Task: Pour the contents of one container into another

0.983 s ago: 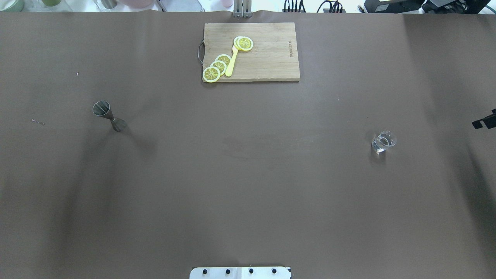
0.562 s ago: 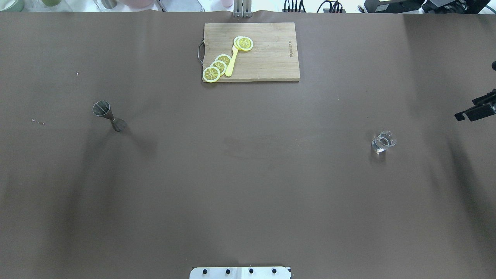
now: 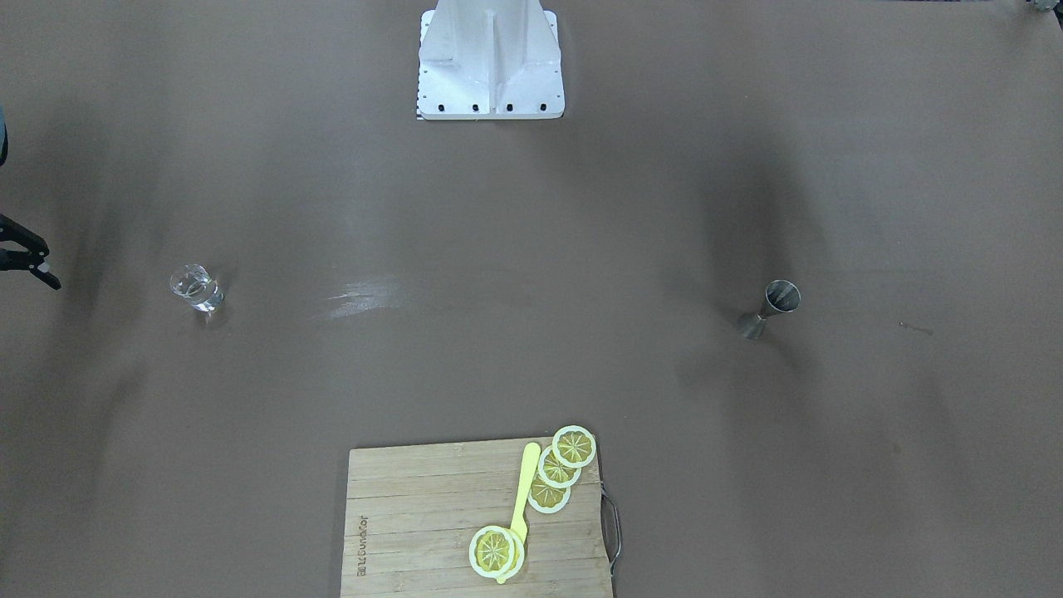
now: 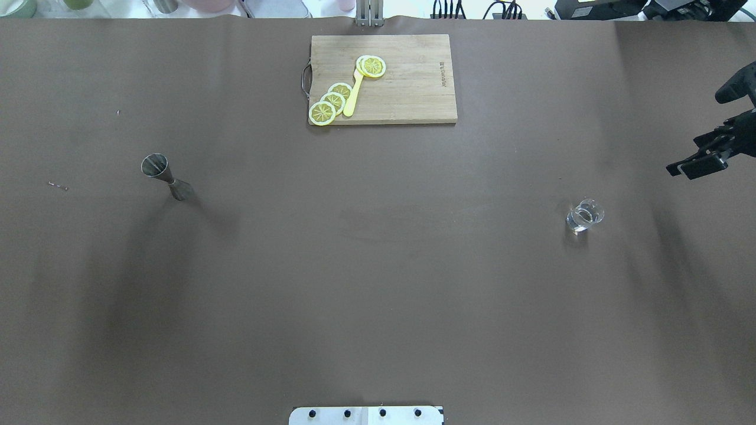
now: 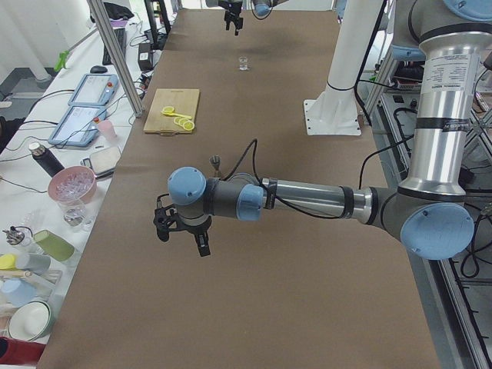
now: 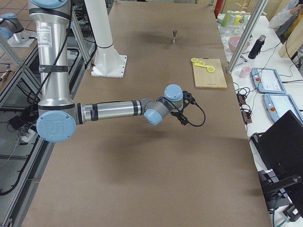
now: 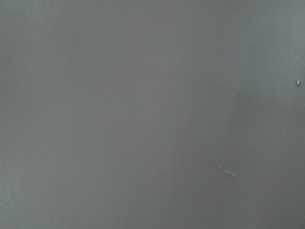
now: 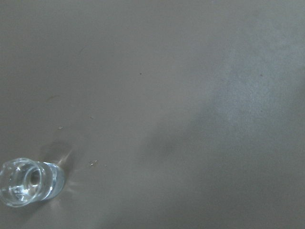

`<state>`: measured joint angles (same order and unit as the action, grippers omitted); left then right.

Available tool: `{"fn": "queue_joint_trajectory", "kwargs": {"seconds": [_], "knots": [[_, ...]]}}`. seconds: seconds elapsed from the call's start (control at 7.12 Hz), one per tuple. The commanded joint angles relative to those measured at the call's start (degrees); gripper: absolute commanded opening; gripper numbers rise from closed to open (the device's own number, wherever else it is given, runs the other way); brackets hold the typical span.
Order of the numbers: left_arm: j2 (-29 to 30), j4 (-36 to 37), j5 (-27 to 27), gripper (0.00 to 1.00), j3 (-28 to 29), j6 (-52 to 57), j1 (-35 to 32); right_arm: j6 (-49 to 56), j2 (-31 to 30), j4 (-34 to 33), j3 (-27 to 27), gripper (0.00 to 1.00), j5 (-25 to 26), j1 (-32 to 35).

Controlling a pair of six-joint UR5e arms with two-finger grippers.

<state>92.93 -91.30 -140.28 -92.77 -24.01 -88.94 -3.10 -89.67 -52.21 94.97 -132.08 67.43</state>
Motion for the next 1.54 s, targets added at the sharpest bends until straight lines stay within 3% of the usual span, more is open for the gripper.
{"fn": "queue_joint_trajectory", "kwargs": {"seconds": [0.0,0.28,0.56,0.7,0.98,1.26,1.4], "knots": [[1.02,0.07,0.1,0.99,-1.18,-1.38,0.52,7.55,-1.56,1.14,3.02,1.0,1.39,-1.51],[-1.33,0.07,0.36,0.98,-10.98,-14.32,4.8,12.05,-3.31,2.11,5.39,1.0,0.77,-3.52],[-3.53,0.16,0.45,0.98,-22.49,-34.76,13.92,12.06,-8.22,11.91,5.49,1.0,0.94,-8.87],[-3.11,-0.1,1.49,0.98,-25.33,-44.01,19.02,12.06,-8.85,15.44,5.06,1.0,0.77,-10.11],[-2.67,-0.63,15.77,0.98,-33.77,-57.74,32.54,11.72,-8.95,23.09,2.34,1.0,0.77,-11.97],[3.64,-0.63,28.77,0.98,-34.33,-68.57,44.67,8.49,-7.9,29.24,-3.44,1.0,0.86,-12.06],[5.06,-0.63,38.32,0.98,-33.89,-71.58,51.96,6.63,-7.28,29.79,-4.34,1.0,0.77,-12.58]]}}
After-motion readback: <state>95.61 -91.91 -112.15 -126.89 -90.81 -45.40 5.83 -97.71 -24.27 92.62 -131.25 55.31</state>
